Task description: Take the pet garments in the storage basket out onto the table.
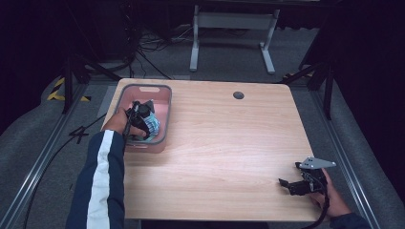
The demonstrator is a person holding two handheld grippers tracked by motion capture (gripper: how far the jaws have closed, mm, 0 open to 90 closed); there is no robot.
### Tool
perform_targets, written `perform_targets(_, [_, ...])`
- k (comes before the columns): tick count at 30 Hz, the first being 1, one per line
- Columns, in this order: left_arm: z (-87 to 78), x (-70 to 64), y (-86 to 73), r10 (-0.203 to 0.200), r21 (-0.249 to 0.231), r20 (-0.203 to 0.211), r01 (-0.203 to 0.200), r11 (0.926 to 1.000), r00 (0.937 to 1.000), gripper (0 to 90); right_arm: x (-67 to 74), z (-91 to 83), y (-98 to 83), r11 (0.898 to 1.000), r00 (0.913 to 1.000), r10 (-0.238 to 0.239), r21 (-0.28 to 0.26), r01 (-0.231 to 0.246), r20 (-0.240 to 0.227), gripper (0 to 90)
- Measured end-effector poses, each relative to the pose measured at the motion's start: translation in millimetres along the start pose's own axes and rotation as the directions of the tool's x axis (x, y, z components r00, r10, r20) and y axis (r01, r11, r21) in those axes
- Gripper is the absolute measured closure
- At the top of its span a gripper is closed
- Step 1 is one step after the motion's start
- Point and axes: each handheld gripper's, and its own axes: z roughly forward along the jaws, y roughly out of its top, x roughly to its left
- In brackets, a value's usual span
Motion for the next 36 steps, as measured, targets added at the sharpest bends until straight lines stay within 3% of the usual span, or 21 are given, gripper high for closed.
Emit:
perform_targets(2, [-1.8,-2.0,-0.9,-0.002,-0.015,-0.012,0.002,0.9999,0.9999,48.3,0.0,0.0,0.0,1.000,1.0000,0.001,0.000,-0.001,0.000,0.5])
perform_targets(3, [-2.3,-2.7,-0.9,0.003,-0.017,-0.033,-0.003,0.9999,0.9995,51.7,0.0,0.0,0.0,1.000,1.0000,0.000,0.000,0.000,0.000,0.5])
perform_targets(7, [-3.3,-4.5,-0.9,0.008,-0.018,-0.050,-0.009,0.9998,0.9987,61.9,0.0,0.0,0.0,1.000,1.0000,0.000,0.000,0.000,0.000,0.5])
perform_targets(11, [-4.9,-7.2,-1.4,0.011,-0.030,-0.080,-0.014,0.9995,0.9967,67.6,0.0,0.0,0.0,1.000,1.0000,0.000,0.000,0.000,0.000,0.5])
perform_targets(13, [-6.3,-8.3,-3.1,0.006,-0.063,-0.097,-0.012,0.9980,0.9953,68.8,0.0,0.0,0.0,1.000,1.0000,0.000,0.000,0.000,-0.001,0.5])
perform_targets(17, [-15.6,-7.4,-8.6,-0.010,-0.140,-0.080,-0.001,0.9901,0.9967,69.9,0.0,0.0,0.0,1.000,1.0000,0.000,0.000,0.000,0.000,0.5])
perform_targets(19, [-19.2,-7.8,-9.7,-0.012,-0.150,-0.079,0.000,0.9887,0.9968,70.0,0.0,0.0,0.0,1.000,1.0000,0.000,0.000,0.000,0.000,0.5])
perform_targets(21, [-29.3,-9.2,-14.5,-0.015,-0.222,-0.068,0.000,0.9751,0.9975,70.0,0.0,0.0,0.0,1.000,1.0000,0.000,0.000,0.000,0.000,0.5])
perform_targets(25, [-39.3,-11.0,-19.6,-0.011,-0.261,-0.070,-0.008,0.9652,0.9975,70.0,0.0,0.0,0.0,1.000,1.0000,0.000,0.000,0.000,0.000,0.5])
perform_targets(27, [-49.1,-11.9,-26.2,-0.025,-0.307,-0.074,0.001,0.9516,0.9969,70.0,0.0,0.0,0.0,1.000,1.0000,-0.001,0.000,0.001,0.000,0.5])
perform_targets(28, [-49.1,-11.9,-26.2,-0.025,-0.307,-0.074,0.001,0.9516,0.9969,70.0,0.0,0.0,0.0,1.000,1.0000,0.000,0.000,0.000,0.000,0.5])
perform_targets(29, [-52.7,-12.5,-28.6,-0.029,-0.324,-0.084,0.001,0.9462,0.9960,70.0,0.0,0.0,0.0,1.000,1.0000,0.000,0.000,0.000,0.000,0.5])
perform_targets(30, [-60.1,-12.2,-33.7,-0.043,-0.362,-0.077,0.012,0.9319,0.9961,70.0,0.0,0.0,0.0,1.000,1.0000,0.000,0.000,0.000,0.000,0.5])
perform_targets(31, [-60.1,-12.2,-33.7,-0.043,-0.362,-0.077,0.012,0.9319,0.9961,70.0,0.0,0.0,0.0,1.000,1.0000,0.000,0.000,0.000,0.000,0.5])
perform_targets(36, [-77.9,-16.4,-45.8,-0.052,-0.441,-0.100,0.002,0.8973,0.9936,70.0,0.1,-0.2,-0.1,1.000,1.0000,0.000,0.000,0.000,0.000,0.6])
